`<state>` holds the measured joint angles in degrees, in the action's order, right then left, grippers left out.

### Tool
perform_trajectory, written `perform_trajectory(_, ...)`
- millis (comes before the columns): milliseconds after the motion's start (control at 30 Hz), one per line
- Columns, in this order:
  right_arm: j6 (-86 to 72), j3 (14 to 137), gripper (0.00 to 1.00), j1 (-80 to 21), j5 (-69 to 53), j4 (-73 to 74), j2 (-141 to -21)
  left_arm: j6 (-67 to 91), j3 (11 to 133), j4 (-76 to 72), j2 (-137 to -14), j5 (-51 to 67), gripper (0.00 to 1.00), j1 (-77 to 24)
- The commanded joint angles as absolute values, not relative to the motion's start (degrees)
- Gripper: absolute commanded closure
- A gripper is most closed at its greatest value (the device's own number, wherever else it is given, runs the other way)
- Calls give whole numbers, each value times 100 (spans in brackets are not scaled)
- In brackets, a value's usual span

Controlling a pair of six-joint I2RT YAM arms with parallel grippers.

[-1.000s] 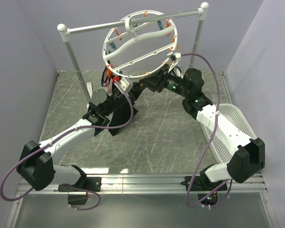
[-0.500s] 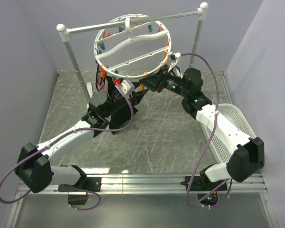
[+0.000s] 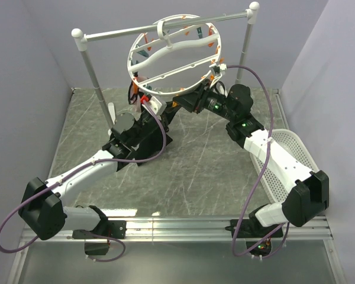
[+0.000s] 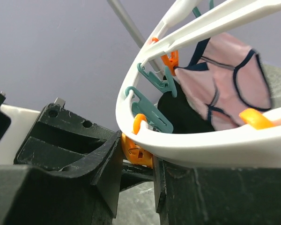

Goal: Clip the underwear to the hanger

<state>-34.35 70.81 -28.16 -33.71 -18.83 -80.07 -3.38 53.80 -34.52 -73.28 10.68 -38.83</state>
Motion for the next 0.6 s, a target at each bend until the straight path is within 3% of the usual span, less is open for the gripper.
perform_trajectory(0,-3937,7313,67,-2891,-2832,-1696,-7893,-598,5537,-3656,-7330,1046,100,-3981)
perform_trajectory(333,-4069,7435,55,-2927,-2487,-1468,-7928,-835,5546,-3507,-7374,818,100,-4122)
perform_trajectory(433,-4087,7409,65,-2936,-2417,-1450,-7937,-888,5555,-3498,-7383,765,100,-4140)
perform_trajectory(467,-4061,7409,76,-2927,-2452,-1476,-7954,-888,5563,-3481,-7392,765,100,-4148)
perform_trajectory(567,-4034,7348,93,-2927,-2513,-1582,-7945,-861,5564,-3419,-7357,756,91,-4148)
